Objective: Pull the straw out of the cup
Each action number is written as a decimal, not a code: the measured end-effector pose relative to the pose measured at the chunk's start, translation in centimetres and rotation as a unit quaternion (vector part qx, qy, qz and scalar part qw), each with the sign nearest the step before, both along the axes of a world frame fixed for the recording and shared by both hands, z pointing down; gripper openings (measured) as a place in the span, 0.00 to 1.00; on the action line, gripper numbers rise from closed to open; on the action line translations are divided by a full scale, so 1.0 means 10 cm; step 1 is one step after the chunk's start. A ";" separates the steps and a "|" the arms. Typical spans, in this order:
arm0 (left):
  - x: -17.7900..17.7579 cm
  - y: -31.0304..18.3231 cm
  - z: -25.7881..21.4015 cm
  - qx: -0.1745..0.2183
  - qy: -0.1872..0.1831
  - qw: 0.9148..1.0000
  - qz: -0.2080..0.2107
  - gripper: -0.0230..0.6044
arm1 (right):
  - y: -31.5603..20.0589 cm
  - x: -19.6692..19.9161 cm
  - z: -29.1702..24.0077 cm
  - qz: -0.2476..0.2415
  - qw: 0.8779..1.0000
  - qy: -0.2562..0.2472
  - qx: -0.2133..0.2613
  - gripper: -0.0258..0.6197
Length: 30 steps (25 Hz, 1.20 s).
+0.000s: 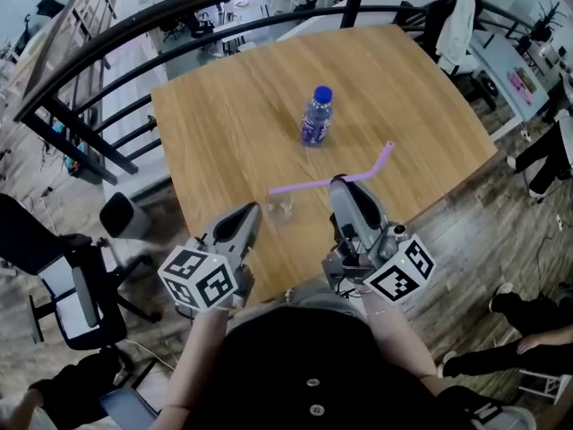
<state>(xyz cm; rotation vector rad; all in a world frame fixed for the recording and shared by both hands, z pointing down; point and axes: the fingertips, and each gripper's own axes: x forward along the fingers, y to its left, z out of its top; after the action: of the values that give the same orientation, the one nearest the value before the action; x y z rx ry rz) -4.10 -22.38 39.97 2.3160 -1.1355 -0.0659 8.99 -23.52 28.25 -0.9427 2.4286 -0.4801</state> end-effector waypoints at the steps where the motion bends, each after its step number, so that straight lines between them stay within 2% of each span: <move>1: 0.01 0.00 0.01 -0.001 0.000 1.000 0.000 0.07 | -0.01 -0.01 0.03 -0.006 1.000 0.000 -0.006 0.09; 11: 0.02 0.00 0.02 0.001 0.005 1.000 -0.008 0.07 | -0.05 -0.07 0.24 -0.022 0.999 -0.001 -0.046 0.09; 16: 0.05 0.02 0.08 -0.004 -0.004 1.000 -0.002 0.07 | -0.07 -0.09 0.34 -0.027 0.998 -0.002 -0.062 0.09; 30: 0.01 0.00 0.11 -0.012 -0.001 1.000 -0.011 0.07 | -0.12 -0.10 0.37 -0.022 0.997 0.004 -0.070 0.09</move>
<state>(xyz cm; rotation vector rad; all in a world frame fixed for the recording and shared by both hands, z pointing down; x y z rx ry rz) -3.99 -22.40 41.05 2.2835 -1.1563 -0.0569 7.98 -24.71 31.91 -0.9506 2.4528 -0.6701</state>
